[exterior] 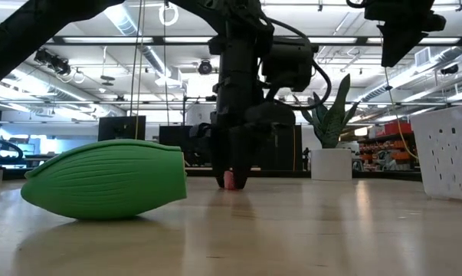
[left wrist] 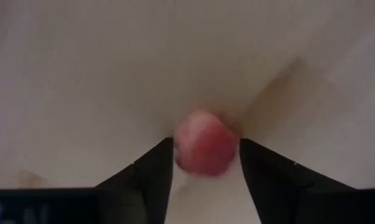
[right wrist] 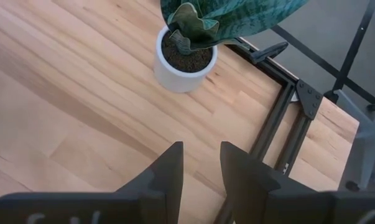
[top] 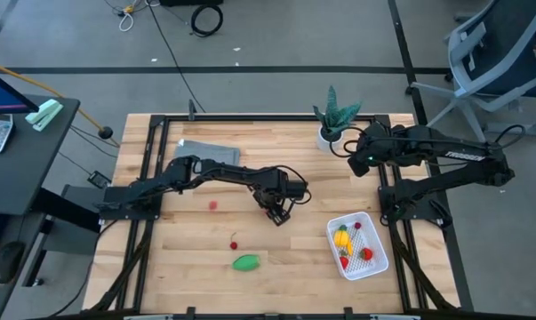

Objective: Pick and placing Produce into tupperware
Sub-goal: Put the right peach into the white bin

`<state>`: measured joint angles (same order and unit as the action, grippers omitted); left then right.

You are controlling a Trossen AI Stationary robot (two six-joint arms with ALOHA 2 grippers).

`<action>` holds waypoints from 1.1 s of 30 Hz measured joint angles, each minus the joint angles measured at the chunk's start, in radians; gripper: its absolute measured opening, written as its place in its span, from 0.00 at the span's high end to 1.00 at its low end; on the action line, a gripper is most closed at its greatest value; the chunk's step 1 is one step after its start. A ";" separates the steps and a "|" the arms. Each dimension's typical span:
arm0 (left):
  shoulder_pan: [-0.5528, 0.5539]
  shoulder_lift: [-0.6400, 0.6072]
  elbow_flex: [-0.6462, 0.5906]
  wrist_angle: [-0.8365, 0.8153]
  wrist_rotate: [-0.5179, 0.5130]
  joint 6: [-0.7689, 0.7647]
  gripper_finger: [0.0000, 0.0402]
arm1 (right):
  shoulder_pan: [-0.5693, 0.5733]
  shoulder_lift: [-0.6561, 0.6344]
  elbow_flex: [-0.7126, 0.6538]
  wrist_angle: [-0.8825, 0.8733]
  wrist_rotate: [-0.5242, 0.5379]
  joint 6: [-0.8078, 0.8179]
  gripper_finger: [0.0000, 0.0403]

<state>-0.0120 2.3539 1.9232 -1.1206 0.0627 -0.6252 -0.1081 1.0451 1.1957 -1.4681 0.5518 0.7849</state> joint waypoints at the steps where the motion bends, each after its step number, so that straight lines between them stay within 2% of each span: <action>1: -0.004 0.000 0.000 0.001 0.005 -0.003 0.55 | 0.000 0.000 0.000 0.000 0.000 0.000 0.72; 8: -0.007 0.000 0.006 0.007 0.004 -0.063 0.76 | 0.000 0.000 0.000 0.002 0.000 -0.001 0.72; 11: -0.011 0.000 0.024 0.040 0.002 -0.070 0.82 | 0.000 0.000 0.000 0.002 0.000 -0.002 0.72; 20: -0.039 0.000 0.180 0.250 0.009 -0.064 0.80 | 0.000 0.000 0.000 0.003 0.010 -0.003 0.72; 24: -0.058 0.000 0.259 0.396 0.082 -0.038 0.82 | -0.001 -0.003 0.000 0.000 0.139 -0.100 0.72; 27: -0.079 0.000 0.303 0.539 0.092 -0.022 0.83 | -0.017 -0.018 0.000 0.000 0.259 -0.111 0.72; 33: -0.113 0.009 0.319 0.843 0.092 0.086 0.81 | -0.045 -0.056 0.000 0.013 0.283 -0.013 0.72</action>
<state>-0.1248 2.3629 2.2425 -0.2779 0.1544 -0.5388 -0.1528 0.9887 1.1961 -1.4550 0.8351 0.7723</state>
